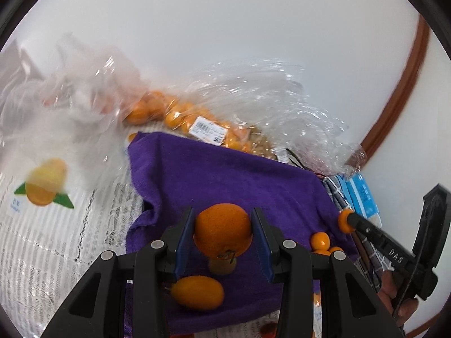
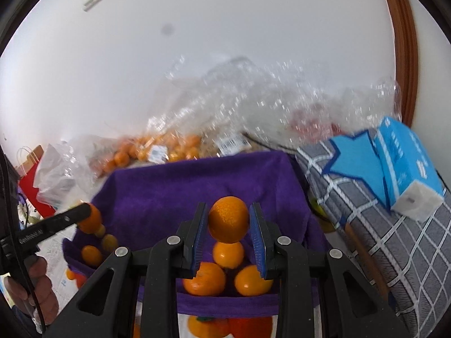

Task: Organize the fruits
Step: 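Lift both held mandarins and carry them over the purple towel, then open both tools to release the mandarins onto the towel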

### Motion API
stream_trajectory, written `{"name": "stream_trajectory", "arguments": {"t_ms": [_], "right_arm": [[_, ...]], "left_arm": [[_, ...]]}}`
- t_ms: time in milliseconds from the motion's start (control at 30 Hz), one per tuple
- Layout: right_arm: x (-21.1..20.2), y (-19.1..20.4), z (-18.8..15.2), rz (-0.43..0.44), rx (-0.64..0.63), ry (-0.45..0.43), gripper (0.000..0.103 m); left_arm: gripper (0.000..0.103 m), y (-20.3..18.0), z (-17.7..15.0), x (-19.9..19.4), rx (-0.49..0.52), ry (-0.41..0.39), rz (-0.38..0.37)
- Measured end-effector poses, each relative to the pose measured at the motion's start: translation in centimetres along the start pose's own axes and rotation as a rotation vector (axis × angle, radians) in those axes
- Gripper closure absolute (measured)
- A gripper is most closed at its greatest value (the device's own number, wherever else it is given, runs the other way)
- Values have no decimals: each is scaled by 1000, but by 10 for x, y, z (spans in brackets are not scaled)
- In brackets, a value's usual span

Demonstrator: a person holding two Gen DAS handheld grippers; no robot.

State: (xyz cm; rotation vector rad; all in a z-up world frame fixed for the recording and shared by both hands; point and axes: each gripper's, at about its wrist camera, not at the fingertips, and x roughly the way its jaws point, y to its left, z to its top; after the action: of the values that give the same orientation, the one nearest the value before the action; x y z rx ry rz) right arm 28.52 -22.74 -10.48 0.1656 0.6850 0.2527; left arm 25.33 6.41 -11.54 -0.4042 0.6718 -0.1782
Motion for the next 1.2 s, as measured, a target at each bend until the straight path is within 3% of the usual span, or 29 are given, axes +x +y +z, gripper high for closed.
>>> {"name": "stream_trajectory", "arguments": {"t_ms": [267, 467, 633, 1000, 1200], "right_arm": [[20, -4, -12, -68, -24, 35, 73], [29, -4, -20, -133, -56, 57, 73], [31, -5, -24, -146, -60, 67, 73], [30, -7, -27, -148, -52, 66, 73], [18, -3, -26, -131, -53, 41, 64]], "left_arm": [[64, -8, -10, 5, 19, -23, -49], [64, -33, -21, 8, 131, -6, -98], [64, -45, -29, 18, 191, 30, -71], [64, -47, -30, 17, 198, 30, -57], [62, -48, -30, 16, 200, 25, -48]]}}
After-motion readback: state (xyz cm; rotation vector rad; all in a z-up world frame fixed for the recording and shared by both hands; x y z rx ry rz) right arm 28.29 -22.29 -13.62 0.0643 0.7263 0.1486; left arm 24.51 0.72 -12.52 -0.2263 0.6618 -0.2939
